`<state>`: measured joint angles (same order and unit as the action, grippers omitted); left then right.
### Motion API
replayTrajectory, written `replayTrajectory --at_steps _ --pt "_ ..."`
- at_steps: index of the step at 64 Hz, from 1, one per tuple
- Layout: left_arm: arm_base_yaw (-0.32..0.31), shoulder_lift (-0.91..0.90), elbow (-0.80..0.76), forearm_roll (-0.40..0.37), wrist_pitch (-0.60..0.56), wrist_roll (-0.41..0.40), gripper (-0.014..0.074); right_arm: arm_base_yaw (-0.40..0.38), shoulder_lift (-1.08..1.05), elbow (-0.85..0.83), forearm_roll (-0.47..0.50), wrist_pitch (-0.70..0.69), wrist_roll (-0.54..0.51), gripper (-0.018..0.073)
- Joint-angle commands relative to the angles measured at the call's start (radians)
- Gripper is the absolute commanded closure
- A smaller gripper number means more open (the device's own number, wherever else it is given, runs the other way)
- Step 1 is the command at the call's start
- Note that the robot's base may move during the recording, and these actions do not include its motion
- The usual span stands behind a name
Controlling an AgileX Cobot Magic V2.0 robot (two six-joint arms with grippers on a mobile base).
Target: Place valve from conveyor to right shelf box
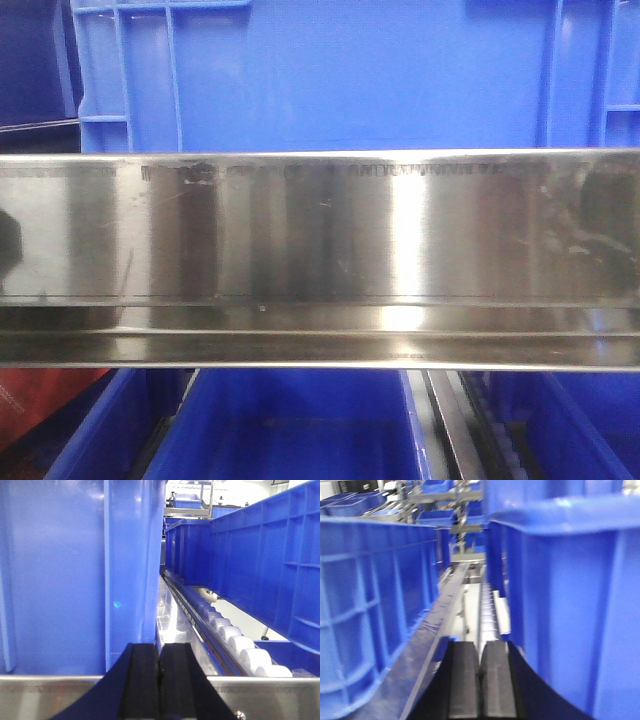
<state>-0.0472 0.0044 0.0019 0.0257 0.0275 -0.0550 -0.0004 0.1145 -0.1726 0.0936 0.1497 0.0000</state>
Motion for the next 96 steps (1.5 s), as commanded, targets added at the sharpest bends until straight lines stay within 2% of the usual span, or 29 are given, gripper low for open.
replayTrajectory --at_steps 1,17,23,96 --pt "0.003 -0.004 -0.002 -0.005 -0.018 0.001 0.0708 -0.010 -0.046 0.057 0.029 -0.061 -0.050 0.0713" --pt "0.003 -0.004 -0.002 -0.005 -0.018 0.001 0.0708 -0.010 -0.114 0.172 0.021 -0.098 -0.050 0.0713" --pt "0.003 -0.004 -0.002 -0.005 -0.018 0.001 0.0708 -0.010 -0.114 0.173 0.018 -0.135 -0.050 0.0713" --pt "0.003 -0.004 -0.002 -0.005 -0.018 0.001 0.0708 -0.010 -0.114 0.173 0.005 -0.128 -0.050 0.0713"
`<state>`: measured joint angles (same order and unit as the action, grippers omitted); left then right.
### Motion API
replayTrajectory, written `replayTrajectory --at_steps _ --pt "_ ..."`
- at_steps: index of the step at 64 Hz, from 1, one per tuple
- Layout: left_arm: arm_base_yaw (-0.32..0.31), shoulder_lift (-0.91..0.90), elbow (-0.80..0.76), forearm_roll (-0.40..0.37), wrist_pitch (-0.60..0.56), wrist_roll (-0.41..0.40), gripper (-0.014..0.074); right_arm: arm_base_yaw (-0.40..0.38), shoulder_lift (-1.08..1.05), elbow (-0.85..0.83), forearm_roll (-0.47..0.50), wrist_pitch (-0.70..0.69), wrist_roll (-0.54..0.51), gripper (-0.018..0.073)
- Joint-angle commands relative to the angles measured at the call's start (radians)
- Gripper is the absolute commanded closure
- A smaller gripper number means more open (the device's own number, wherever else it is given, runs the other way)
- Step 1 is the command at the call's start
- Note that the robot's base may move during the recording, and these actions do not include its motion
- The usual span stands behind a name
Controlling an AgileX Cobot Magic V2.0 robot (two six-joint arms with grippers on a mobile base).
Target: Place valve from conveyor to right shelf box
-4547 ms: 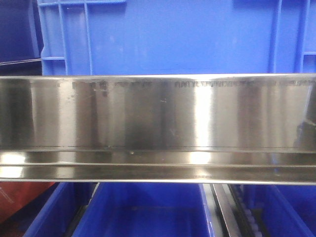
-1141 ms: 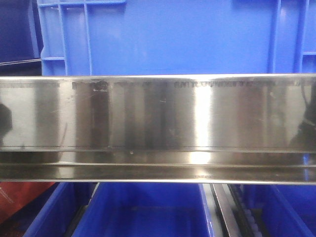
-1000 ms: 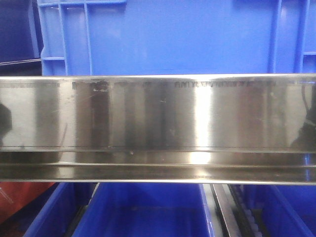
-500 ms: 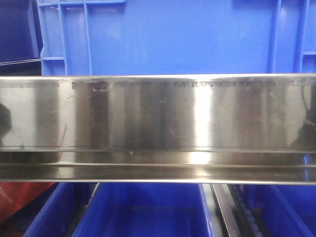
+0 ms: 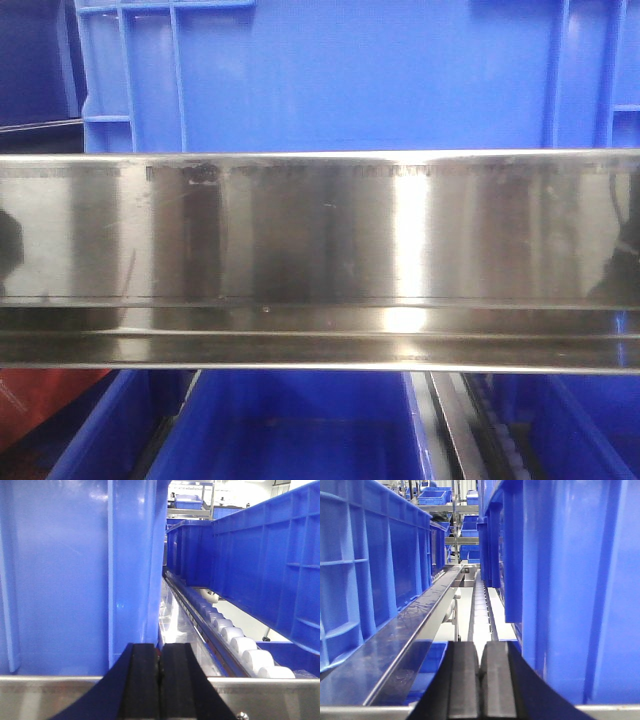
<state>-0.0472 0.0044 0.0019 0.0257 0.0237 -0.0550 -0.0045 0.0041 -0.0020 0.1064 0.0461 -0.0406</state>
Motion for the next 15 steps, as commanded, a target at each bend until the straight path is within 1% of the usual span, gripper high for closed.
replayTrajectory --at_steps 1,15 --pt "0.003 -0.004 -0.002 -0.005 -0.014 0.001 0.0708 -0.006 -0.004 0.002 -0.008 -0.025 -0.009 0.0713" --pt "0.003 -0.004 -0.002 -0.005 -0.014 0.001 0.0708 -0.006 -0.004 0.002 -0.008 -0.025 -0.009 0.0713"
